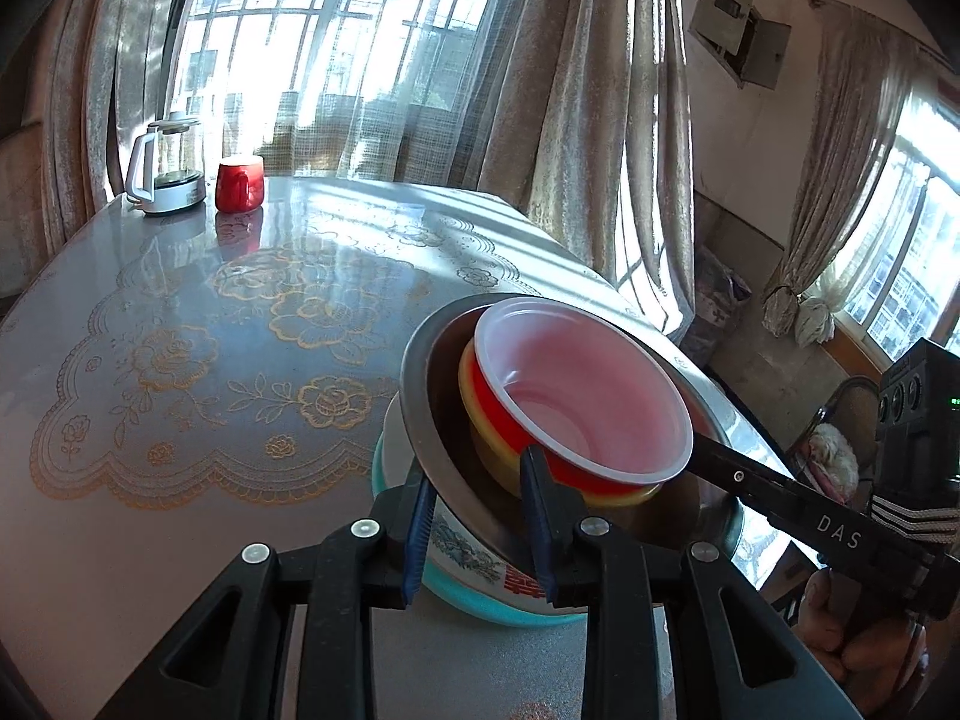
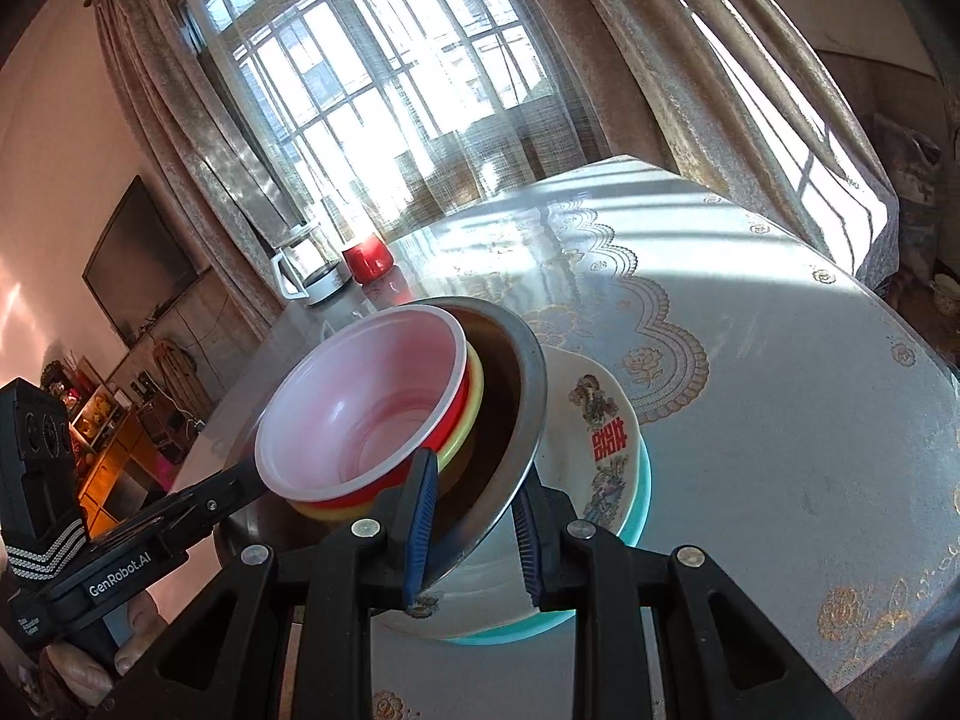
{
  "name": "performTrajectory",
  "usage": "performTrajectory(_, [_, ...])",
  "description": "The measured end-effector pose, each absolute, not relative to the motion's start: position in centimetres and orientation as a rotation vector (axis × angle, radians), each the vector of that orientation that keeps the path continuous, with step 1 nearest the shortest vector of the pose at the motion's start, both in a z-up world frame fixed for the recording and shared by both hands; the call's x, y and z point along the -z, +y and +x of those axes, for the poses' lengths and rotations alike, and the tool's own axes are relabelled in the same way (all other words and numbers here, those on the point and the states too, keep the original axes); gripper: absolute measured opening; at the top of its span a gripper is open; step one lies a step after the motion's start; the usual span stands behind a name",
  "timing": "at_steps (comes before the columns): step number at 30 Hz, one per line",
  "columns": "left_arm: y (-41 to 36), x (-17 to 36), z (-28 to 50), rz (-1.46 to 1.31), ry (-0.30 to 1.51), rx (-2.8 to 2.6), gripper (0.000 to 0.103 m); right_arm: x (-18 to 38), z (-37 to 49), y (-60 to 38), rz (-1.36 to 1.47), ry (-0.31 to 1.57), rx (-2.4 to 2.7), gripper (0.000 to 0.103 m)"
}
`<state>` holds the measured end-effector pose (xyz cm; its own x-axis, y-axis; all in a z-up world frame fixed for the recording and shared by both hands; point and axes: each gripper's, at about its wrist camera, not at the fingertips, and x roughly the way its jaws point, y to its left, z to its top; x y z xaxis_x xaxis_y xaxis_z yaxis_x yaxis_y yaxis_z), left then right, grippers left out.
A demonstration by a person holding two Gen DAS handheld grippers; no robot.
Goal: Organize plates and bowls
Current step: 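Carry the nested bowls with the right gripper over the plate stack, then lower the steel bowl onto the double-happiness plate and open the right gripper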
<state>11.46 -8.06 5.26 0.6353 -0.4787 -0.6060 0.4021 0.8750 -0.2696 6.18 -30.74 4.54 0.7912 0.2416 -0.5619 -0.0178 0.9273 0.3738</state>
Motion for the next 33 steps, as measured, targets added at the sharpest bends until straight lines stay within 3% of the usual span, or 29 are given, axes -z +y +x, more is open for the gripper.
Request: performTrajectory(33, [-10.3,-1.8,13.2,-0.051,0.807,0.455,0.031,-1.6,7.3,-31.7,0.38,0.697,-0.052,0.023])
